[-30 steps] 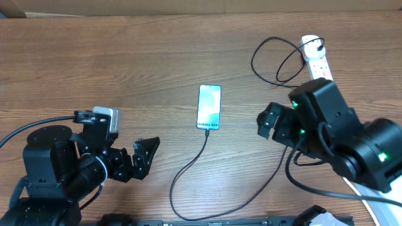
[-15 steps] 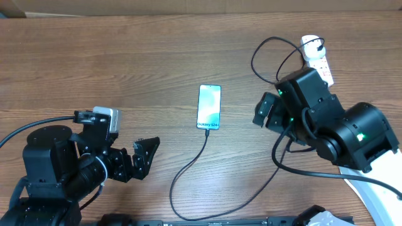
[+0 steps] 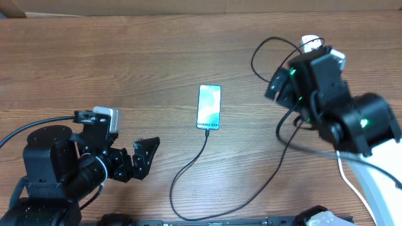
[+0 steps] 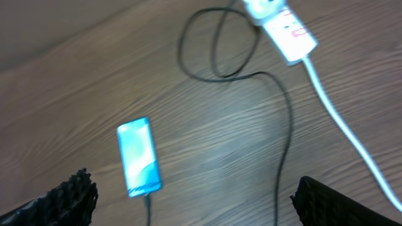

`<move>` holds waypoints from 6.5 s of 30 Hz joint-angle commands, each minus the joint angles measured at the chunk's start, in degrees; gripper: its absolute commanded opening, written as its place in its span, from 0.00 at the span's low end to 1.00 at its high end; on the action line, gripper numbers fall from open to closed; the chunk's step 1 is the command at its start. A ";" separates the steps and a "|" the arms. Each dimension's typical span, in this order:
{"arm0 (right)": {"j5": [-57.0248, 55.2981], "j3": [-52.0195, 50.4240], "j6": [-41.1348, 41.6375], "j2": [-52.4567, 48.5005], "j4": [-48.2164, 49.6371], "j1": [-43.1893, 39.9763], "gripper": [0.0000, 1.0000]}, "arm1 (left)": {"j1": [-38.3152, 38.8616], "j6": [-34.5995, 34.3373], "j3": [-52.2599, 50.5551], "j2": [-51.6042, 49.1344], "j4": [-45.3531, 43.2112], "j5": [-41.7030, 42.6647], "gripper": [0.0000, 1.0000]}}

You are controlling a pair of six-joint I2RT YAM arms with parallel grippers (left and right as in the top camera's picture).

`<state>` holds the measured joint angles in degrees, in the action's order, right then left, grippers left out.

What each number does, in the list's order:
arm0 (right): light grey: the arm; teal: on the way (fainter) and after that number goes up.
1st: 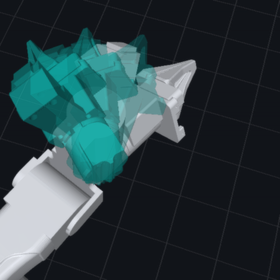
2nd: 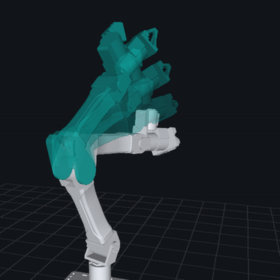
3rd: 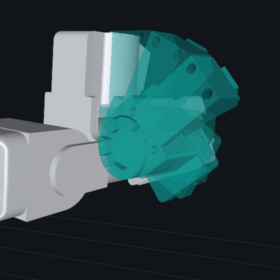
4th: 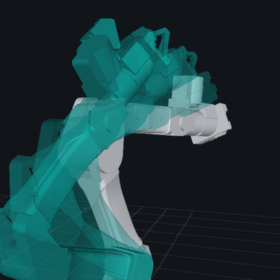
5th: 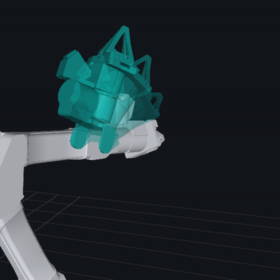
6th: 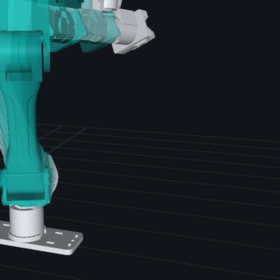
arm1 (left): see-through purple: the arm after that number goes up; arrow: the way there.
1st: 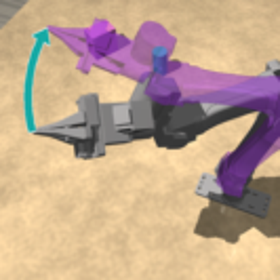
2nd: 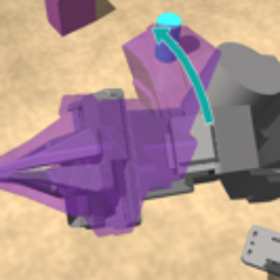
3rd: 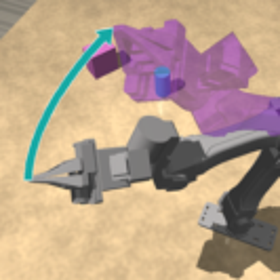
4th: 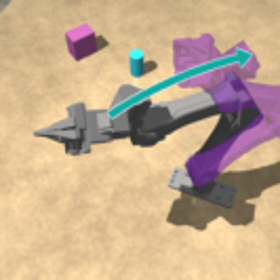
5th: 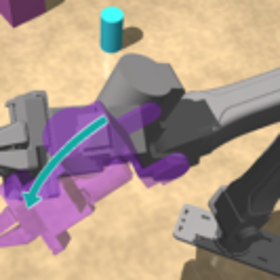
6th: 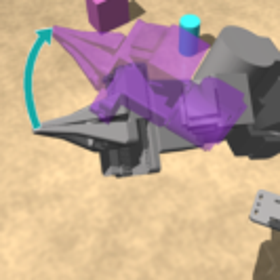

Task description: Plug charger to phone and switch on socket

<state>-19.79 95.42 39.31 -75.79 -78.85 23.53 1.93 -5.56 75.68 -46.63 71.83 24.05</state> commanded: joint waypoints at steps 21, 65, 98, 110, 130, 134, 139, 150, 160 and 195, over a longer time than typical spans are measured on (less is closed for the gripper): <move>26.97 20.87 -23.08 -28.20 7.43 -39.36 1.00 | 0.33 0.87 0.31 0.13 0.00 1.03 0.99; 5.25 14.03 -31.28 -48.68 29.40 -39.91 1.00 | 0.33 0.87 0.31 0.13 0.00 1.03 1.00; 15.87 6.93 -28.68 -48.70 35.71 -42.51 1.00 | 0.33 0.87 0.31 0.13 0.00 1.03 1.00; 15.85 6.91 -28.68 -48.76 38.32 -42.58 1.00 | 0.33 0.87 0.31 0.13 0.00 1.03 1.00; 14.53 6.91 -34.91 -53.51 43.01 -42.58 1.00 | 0.33 0.87 0.33 0.13 0.00 1.03 1.00; 14.32 6.91 -34.86 -54.88 44.61 -42.58 1.00 | 0.33 0.87 0.33 0.13 0.00 1.03 1.00; 14.34 6.91 -34.62 -56.04 45.46 -42.58 1.00 | 0.33 0.87 0.33 0.13 0.00 1.03 1.00; 16.06 6.91 -34.69 -56.46 45.11 -42.56 1.00 | 0.33 0.87 0.31 0.13 0.00 1.03 1.00; 16.52 6.91 -34.71 -56.48 43.69 -42.56 1.00 | 0.33 0.87 0.33 0.13 0.00 1.03 1.00; 18.64 6.91 -34.95 -58.34 42.95 -42.34 1.00 | 0.33 0.87 0.33 0.13 0.00 1.03 1.00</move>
<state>-2.74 102.56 4.93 -131.70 -35.18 -19.11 2.15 -5.56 75.68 -46.68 72.01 24.47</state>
